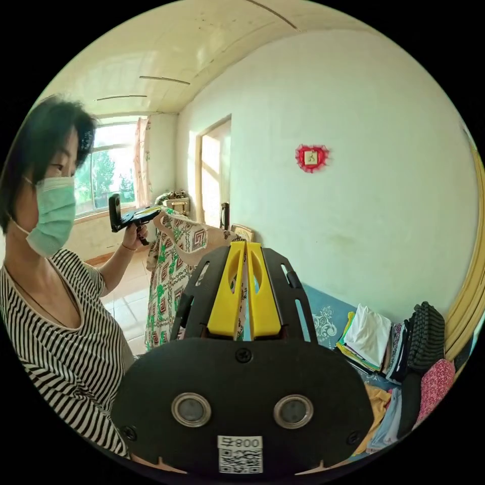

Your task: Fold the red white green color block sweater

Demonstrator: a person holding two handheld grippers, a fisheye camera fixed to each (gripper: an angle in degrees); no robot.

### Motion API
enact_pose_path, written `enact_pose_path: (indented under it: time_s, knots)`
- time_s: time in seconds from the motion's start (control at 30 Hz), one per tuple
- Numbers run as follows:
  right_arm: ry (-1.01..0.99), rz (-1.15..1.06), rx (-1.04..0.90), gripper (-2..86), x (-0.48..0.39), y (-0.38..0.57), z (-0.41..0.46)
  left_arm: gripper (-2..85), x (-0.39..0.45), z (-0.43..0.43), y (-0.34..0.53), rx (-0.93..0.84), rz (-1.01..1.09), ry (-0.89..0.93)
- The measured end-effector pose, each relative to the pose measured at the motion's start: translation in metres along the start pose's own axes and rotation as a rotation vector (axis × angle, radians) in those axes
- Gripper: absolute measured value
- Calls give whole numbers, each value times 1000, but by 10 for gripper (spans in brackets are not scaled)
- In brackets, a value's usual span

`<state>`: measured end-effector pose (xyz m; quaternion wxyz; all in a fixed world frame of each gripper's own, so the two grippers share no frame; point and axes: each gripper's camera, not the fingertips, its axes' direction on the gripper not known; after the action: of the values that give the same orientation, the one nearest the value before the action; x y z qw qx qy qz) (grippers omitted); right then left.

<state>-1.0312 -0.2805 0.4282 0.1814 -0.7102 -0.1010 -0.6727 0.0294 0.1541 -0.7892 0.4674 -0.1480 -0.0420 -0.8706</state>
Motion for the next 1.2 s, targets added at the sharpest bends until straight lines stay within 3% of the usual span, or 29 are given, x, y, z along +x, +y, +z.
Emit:
enact_pose_path:
  time_s: [0.3, 0.37, 0.47, 0.63, 0.87, 1.2]
  knots:
    - [2, 248, -329, 3, 179, -13, 390, 10, -129, 374, 69, -408, -201, 11]
    - [-27, 396, -441, 3, 227, 22, 502, 13, -152, 482, 123, -614, -286, 25]
    - [-9, 623, -586, 2, 264, 97, 607, 14, -169, 563, 202, -811, -430, 20]
    - [-87, 788, -642, 2, 244, 221, 655, 20, -179, 567, 304, -856, -574, 122]
    - [-208, 1011, -696, 20, 108, 372, 600, 61, -148, 479, 438, -980, -911, 326]
    - [-291, 1246, -713, 64, -62, 469, 603, 105, -120, 488, 523, -988, -1228, 502]
